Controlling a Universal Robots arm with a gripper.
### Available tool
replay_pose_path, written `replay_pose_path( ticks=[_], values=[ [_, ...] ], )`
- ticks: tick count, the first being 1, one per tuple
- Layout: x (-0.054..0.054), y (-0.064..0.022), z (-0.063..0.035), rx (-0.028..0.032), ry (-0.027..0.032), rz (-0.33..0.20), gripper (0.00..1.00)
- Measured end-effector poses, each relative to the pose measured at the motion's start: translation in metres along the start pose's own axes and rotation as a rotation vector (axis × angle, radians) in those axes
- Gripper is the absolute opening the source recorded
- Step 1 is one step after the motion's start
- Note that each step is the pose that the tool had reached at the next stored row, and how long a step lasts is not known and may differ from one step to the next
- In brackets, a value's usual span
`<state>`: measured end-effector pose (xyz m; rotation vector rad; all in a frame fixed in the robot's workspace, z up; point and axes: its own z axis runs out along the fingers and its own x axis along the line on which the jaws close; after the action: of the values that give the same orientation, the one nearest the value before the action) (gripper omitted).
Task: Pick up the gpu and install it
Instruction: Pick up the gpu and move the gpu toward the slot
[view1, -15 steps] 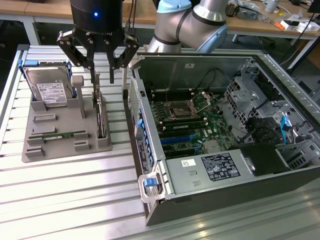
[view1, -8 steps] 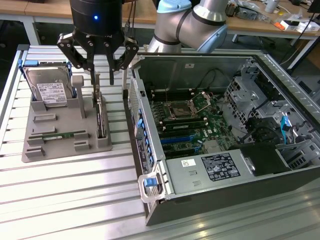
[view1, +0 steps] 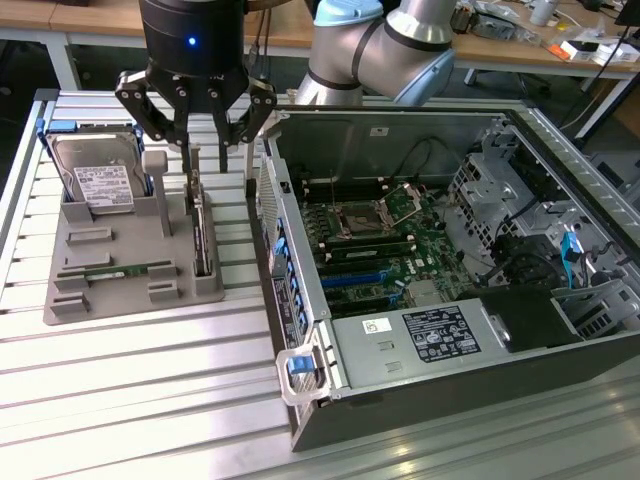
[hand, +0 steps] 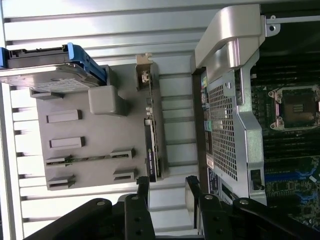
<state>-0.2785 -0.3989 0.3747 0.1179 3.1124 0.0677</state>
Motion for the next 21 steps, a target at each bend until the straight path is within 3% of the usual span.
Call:
replay_pose_path(
  ticks=[21],
  values=[
    [0.0005, -0.0004, 0.0086, 0.0000, 0.0000, 0.000, 0.42]
  ],
)
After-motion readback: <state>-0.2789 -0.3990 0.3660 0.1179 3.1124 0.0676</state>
